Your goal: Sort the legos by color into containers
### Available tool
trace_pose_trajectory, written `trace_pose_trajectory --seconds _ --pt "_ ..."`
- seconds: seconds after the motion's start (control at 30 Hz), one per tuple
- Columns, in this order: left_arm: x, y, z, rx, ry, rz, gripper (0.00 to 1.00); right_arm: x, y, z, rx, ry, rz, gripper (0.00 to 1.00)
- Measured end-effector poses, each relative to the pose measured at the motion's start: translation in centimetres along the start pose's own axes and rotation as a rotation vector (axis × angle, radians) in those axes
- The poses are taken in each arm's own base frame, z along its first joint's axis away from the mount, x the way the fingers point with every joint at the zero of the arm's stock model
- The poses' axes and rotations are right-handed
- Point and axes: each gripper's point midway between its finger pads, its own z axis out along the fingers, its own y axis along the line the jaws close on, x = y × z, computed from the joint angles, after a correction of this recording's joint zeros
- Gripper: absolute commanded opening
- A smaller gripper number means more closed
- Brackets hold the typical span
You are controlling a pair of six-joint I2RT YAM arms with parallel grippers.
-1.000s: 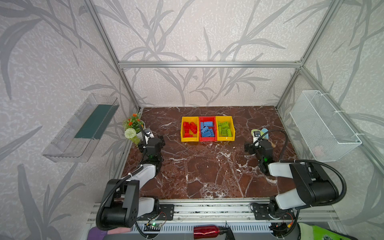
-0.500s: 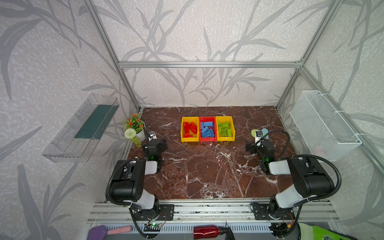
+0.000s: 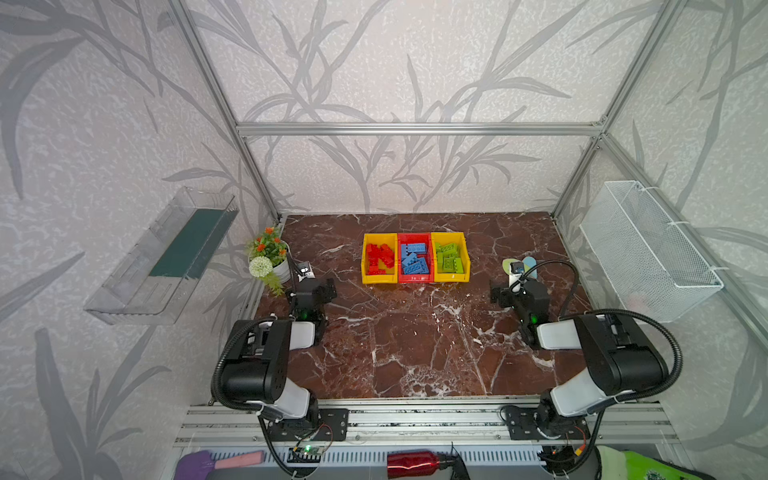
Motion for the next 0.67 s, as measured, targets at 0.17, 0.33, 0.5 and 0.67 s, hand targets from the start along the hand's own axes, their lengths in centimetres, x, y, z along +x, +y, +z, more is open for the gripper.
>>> trace_pose_trajectory --seconds 0.17,0.33,0.5,0.67 --pt "-0.02 -0.03 0.0 0.002 -0.001 0.0 0.99 -0.02 0.04 0.0 -0.003 -0.001 0.0 0.99" --pt "-0.02 -0.04 0.0 0.002 -0.001 0.0 0.99 -0.03 0.09 0.0 -0.004 -0.001 0.0 0.99" --pt "-0.02 -0.04 0.0 0.002 -0.001 0.0 0.99 -0.03 0.21 0.0 -0.013 -0.002 -0.001 0.99" --pt "-0.02 -0.04 0.0 0.002 -0.001 0.0 0.99 -0.06 0.59 -0.01 -0.034 -0.003 -0.004 0.99"
